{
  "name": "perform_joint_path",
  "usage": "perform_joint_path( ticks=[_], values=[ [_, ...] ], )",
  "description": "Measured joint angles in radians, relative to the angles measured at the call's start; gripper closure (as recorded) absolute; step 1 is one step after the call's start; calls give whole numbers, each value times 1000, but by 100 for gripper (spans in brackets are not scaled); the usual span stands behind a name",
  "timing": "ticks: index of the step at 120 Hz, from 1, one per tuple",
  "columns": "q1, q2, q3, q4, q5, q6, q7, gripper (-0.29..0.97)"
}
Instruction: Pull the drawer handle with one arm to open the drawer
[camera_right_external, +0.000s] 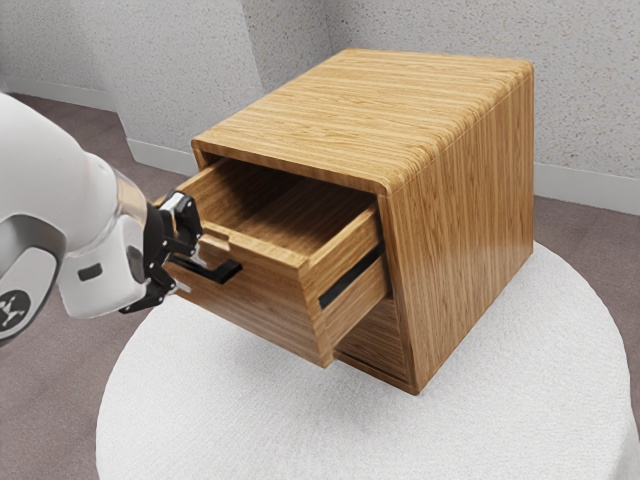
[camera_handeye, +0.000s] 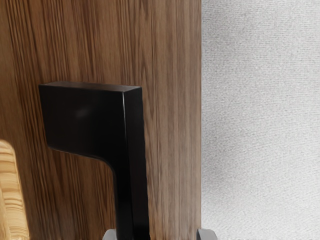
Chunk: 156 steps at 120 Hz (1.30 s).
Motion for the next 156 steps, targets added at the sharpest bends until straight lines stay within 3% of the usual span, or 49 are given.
perform_joint_path(
  ticks=[33, 156],
  values=[
    [3, -66, 0, -42, -15, -16, -2, 58],
    [1, -75, 0, -24, -23, -47, -5, 50]
  ],
)
